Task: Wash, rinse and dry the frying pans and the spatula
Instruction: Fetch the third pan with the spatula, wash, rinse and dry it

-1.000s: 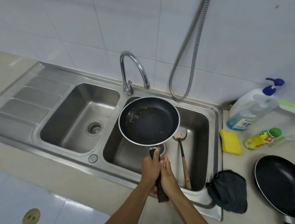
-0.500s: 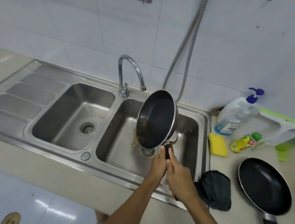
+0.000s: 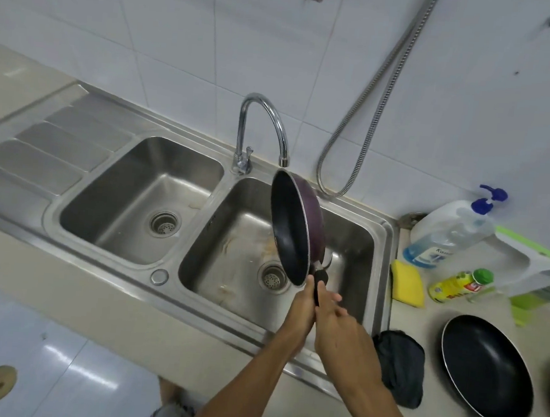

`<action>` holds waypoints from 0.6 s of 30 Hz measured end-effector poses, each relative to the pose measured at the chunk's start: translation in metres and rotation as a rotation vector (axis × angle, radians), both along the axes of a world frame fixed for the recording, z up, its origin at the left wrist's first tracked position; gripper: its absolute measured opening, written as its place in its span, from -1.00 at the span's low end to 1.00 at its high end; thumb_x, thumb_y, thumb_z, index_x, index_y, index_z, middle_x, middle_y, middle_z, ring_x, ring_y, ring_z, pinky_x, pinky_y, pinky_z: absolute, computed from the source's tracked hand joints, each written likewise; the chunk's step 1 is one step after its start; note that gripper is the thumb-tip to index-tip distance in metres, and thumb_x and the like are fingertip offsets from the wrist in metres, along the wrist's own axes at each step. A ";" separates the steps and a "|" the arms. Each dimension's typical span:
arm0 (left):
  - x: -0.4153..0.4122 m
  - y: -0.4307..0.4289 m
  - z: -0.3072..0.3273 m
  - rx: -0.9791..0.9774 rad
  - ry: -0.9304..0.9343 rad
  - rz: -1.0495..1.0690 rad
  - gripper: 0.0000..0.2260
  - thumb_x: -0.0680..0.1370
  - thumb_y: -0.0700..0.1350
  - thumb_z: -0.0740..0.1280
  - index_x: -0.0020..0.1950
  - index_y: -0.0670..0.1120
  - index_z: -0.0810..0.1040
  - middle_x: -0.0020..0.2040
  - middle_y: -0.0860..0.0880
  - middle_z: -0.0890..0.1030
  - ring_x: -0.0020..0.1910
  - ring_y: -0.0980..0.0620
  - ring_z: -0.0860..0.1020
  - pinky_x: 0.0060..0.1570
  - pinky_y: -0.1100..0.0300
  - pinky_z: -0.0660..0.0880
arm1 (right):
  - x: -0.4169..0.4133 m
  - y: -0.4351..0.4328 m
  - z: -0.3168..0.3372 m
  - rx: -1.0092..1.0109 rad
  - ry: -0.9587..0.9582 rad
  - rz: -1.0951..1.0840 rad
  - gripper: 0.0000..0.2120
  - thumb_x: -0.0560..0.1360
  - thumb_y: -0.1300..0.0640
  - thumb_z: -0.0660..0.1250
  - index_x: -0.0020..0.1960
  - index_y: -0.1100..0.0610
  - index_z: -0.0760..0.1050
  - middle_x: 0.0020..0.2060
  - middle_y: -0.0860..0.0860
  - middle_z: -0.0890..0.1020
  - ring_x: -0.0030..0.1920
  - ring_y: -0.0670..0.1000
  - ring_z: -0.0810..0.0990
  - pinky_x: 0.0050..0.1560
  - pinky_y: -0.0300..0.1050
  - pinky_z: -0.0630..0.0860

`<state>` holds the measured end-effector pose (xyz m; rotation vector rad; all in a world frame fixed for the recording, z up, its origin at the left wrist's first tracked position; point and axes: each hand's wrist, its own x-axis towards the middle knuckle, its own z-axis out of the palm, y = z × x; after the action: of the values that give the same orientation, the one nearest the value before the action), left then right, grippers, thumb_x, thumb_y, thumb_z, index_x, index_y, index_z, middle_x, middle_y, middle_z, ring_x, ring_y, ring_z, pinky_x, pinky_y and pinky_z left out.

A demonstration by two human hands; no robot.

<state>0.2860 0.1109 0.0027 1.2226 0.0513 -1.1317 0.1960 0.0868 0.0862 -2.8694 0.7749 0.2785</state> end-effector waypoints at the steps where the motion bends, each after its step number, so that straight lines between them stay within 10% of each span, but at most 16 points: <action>1: 0.001 -0.001 0.000 -0.008 0.031 -0.001 -0.33 0.70 0.23 -0.04 -0.20 -0.08 0.75 -0.22 -0.18 0.72 -0.11 -0.07 0.70 0.13 0.09 0.55 | 0.000 -0.001 0.001 -0.015 0.005 0.007 -0.27 0.68 0.22 0.16 0.66 0.07 -0.23 0.26 0.12 0.58 0.07 0.06 0.66 0.07 -0.02 0.62; 8: 0.003 -0.009 -0.002 -0.091 0.087 -0.054 -0.33 0.69 0.25 -0.06 0.06 -0.20 0.69 0.00 -0.24 0.73 0.13 -0.13 0.67 0.36 0.01 0.46 | 0.003 -0.018 0.000 0.098 -0.090 -0.070 -0.47 0.72 -0.07 0.04 0.63 -0.03 -0.03 -0.04 0.01 0.66 -0.15 0.00 0.67 -0.16 -0.12 0.60; 18: 0.032 0.011 0.004 0.201 -0.434 -0.218 -0.53 0.67 0.19 0.15 0.04 -0.13 0.70 -0.08 0.00 0.72 -0.06 0.07 0.65 0.12 -0.10 0.57 | 0.013 -0.043 -0.034 0.610 -0.279 -0.265 -0.57 0.69 -0.08 0.12 0.54 -0.32 0.22 -0.35 -0.12 0.59 -0.42 -0.10 0.57 -0.38 -0.24 0.48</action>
<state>0.3181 0.1221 0.0063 1.6628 -0.3103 -1.0409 0.2091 0.0441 0.0525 -2.1503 0.8273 0.0589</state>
